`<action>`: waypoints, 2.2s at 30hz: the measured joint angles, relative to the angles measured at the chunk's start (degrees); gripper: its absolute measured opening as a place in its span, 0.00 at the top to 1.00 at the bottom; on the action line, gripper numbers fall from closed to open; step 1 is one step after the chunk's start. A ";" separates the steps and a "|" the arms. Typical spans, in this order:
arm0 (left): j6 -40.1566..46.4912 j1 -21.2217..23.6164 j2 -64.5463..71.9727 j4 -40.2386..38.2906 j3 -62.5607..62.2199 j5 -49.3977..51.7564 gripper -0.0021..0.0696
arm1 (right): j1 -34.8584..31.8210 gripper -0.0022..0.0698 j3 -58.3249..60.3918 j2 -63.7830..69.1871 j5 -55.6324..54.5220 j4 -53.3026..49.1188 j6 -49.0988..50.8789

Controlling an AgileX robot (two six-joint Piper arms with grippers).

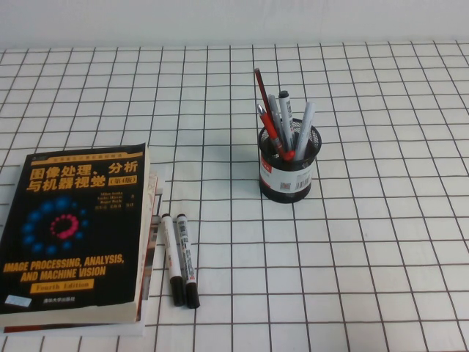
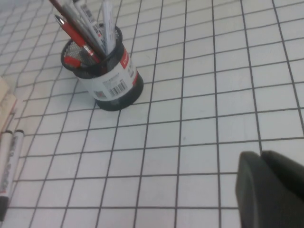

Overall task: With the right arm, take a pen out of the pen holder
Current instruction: 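Take a marker out of the pen holder and lay it on the table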

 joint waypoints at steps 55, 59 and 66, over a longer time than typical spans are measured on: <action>0.00 0.00 0.00 0.00 0.00 0.00 0.98 | 44.66 0.39 -11.75 72.78 -95.91 -16.64 1.10; 0.00 0.00 0.00 0.00 0.00 0.00 0.98 | 44.16 0.39 -14.54 74.72 -96.04 -14.73 1.10; 0.00 0.00 0.00 0.00 0.00 0.00 0.98 | 42.84 0.39 -16.84 77.01 -96.49 -11.99 1.10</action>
